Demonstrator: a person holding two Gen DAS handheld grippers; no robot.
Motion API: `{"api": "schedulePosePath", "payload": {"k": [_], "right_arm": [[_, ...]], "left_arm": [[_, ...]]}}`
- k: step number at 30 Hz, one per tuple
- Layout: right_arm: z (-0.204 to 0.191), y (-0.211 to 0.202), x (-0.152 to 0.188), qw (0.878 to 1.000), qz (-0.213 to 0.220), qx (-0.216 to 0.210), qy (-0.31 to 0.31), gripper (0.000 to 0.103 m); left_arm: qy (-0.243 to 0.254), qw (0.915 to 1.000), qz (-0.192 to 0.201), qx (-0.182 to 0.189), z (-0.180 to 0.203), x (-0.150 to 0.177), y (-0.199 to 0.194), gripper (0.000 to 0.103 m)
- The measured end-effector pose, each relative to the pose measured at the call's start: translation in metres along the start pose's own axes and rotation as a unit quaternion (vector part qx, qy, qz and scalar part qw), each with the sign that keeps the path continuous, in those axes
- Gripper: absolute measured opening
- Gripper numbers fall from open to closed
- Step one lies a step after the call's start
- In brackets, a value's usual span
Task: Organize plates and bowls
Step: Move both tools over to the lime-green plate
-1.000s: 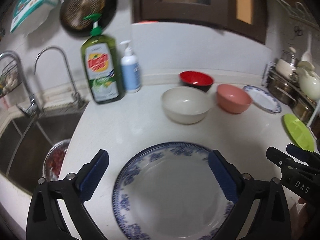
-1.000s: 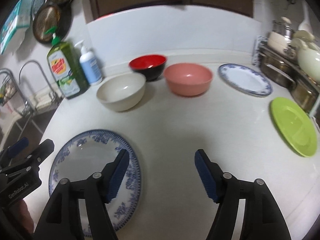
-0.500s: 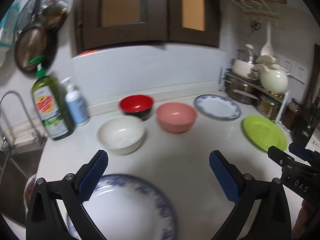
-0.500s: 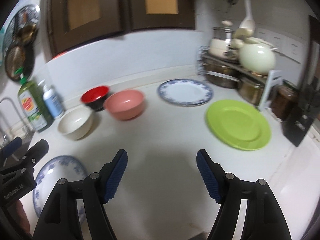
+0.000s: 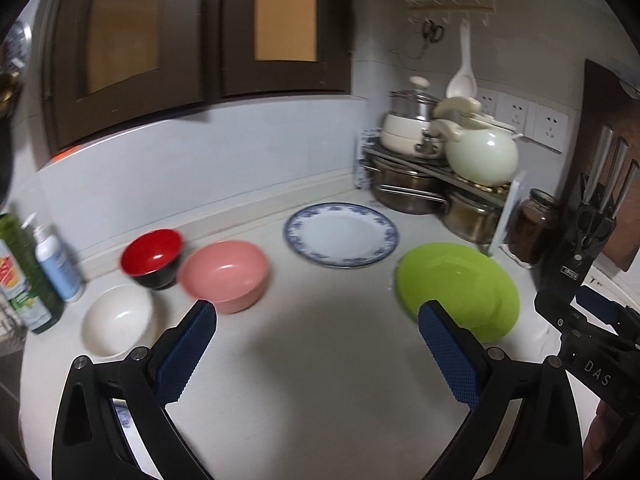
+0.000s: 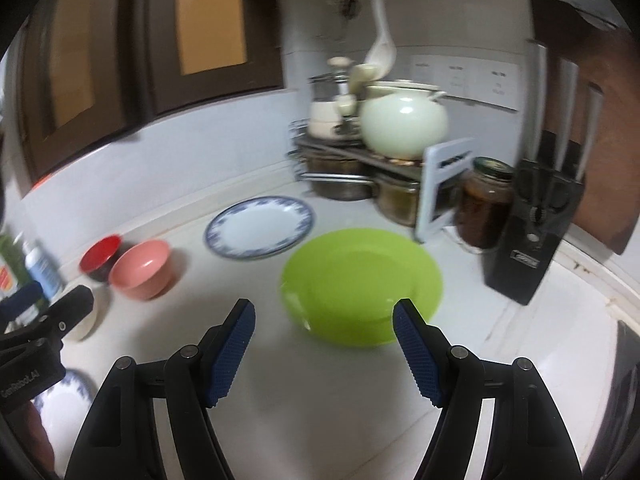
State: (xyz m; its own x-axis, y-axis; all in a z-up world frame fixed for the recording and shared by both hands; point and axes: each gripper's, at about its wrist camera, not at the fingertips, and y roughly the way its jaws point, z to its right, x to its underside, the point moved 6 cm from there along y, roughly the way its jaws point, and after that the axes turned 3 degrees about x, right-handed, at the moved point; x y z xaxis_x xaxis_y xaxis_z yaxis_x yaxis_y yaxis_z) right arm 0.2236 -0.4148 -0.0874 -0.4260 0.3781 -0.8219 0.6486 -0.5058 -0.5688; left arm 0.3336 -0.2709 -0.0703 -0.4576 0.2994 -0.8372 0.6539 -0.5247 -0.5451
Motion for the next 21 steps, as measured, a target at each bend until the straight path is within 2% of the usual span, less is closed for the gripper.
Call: {"api": "schedulePosePath", "payload": {"k": [8,16,21], "right_arm": [[0.049,0.021,-0.009,0.999,-0.002,0.037,0.03,0.072],[0.079,0.066,-0.015,0.997,-0.032,0.053,0.048,0.072],[0.09,0.101,-0.018,0.996,-0.051,0.056,0.048,0.072]], "left_arm": [[0.018,0.999,-0.027,0.031,0.043,-0.012,0.041,0.103],[0.04,0.9984,-0.036,0.018,0.069,-0.024,0.089,0.103],[0.039,0.9973,-0.059,0.018,0.085,-0.025,0.13,0.102]]}}
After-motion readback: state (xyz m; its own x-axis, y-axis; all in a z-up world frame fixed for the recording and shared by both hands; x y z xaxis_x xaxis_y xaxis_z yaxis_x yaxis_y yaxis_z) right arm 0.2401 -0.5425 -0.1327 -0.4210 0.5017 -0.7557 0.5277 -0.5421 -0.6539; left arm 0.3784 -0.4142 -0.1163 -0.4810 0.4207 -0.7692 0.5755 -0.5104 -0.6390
